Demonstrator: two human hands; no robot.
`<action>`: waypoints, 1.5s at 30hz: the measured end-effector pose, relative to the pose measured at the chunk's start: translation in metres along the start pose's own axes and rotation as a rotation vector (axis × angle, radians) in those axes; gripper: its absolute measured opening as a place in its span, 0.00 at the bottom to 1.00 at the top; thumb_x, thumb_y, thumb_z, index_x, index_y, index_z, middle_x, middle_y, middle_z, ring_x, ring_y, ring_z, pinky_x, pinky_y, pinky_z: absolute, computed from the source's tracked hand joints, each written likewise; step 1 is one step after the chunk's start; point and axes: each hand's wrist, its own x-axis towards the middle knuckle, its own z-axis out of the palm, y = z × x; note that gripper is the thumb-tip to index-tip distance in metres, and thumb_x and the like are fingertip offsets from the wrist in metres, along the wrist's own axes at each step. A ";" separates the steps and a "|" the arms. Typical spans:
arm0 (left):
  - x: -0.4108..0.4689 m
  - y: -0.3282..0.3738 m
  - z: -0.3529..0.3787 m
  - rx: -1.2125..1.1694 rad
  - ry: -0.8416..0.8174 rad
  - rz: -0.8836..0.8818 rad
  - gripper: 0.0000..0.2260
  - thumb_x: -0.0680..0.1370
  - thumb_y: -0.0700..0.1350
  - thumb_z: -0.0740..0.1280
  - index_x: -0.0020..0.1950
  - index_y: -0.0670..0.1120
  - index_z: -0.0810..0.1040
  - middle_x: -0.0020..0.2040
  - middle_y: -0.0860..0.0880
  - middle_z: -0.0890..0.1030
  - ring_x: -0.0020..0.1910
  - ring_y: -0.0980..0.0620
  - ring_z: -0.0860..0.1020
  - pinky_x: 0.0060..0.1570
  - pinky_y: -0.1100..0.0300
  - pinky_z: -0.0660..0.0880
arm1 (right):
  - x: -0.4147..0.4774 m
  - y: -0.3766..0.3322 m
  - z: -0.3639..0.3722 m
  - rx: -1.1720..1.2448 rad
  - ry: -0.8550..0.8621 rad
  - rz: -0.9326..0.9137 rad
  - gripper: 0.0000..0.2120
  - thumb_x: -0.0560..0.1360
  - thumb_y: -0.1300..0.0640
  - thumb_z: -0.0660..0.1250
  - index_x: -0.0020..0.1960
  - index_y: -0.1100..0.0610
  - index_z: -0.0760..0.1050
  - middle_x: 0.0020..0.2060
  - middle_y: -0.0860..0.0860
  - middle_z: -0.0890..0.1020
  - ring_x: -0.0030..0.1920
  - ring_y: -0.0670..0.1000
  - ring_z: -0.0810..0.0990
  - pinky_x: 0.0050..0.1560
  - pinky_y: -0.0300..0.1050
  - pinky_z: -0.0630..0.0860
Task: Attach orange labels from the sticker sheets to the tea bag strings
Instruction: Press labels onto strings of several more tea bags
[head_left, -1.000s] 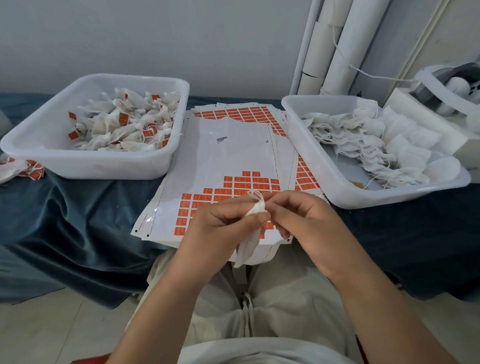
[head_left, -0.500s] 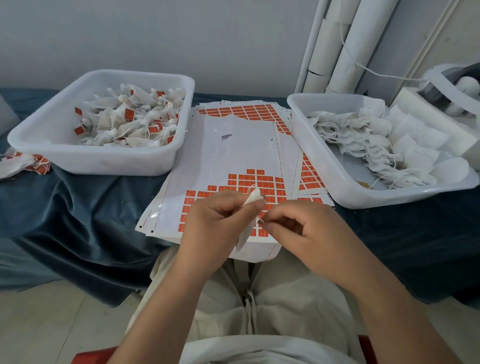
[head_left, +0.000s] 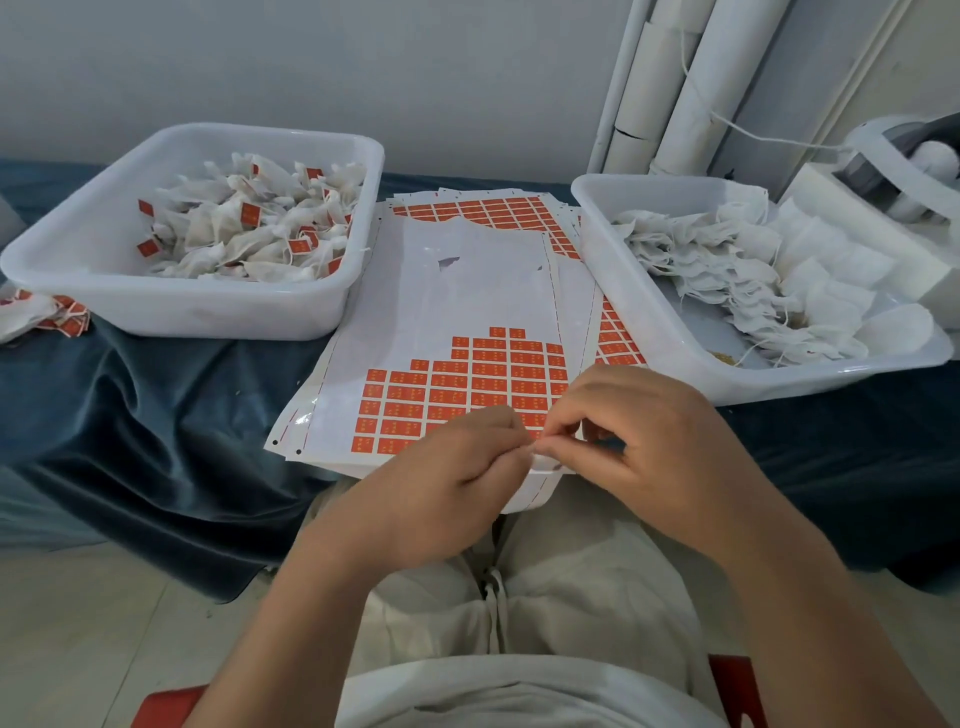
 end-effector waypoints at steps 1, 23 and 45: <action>-0.001 0.001 0.000 -0.041 -0.022 -0.019 0.15 0.86 0.47 0.57 0.53 0.42 0.81 0.49 0.47 0.77 0.49 0.49 0.76 0.53 0.46 0.73 | 0.000 0.001 0.000 0.028 -0.005 0.012 0.05 0.78 0.52 0.73 0.46 0.53 0.85 0.41 0.42 0.82 0.41 0.41 0.77 0.43 0.36 0.74; 0.002 -0.001 -0.004 -0.526 0.085 -0.048 0.17 0.84 0.57 0.58 0.48 0.55 0.85 0.46 0.53 0.84 0.49 0.53 0.81 0.55 0.63 0.77 | -0.001 -0.001 0.005 0.061 0.055 -0.027 0.08 0.82 0.59 0.70 0.45 0.55 0.85 0.38 0.46 0.82 0.39 0.47 0.79 0.41 0.45 0.75; 0.010 -0.008 0.010 -1.340 -0.136 -0.094 0.18 0.87 0.49 0.58 0.40 0.47 0.79 0.33 0.52 0.74 0.33 0.55 0.72 0.48 0.57 0.75 | -0.001 -0.009 0.017 0.520 0.002 0.375 0.05 0.81 0.52 0.69 0.48 0.46 0.82 0.39 0.43 0.83 0.41 0.45 0.81 0.41 0.39 0.78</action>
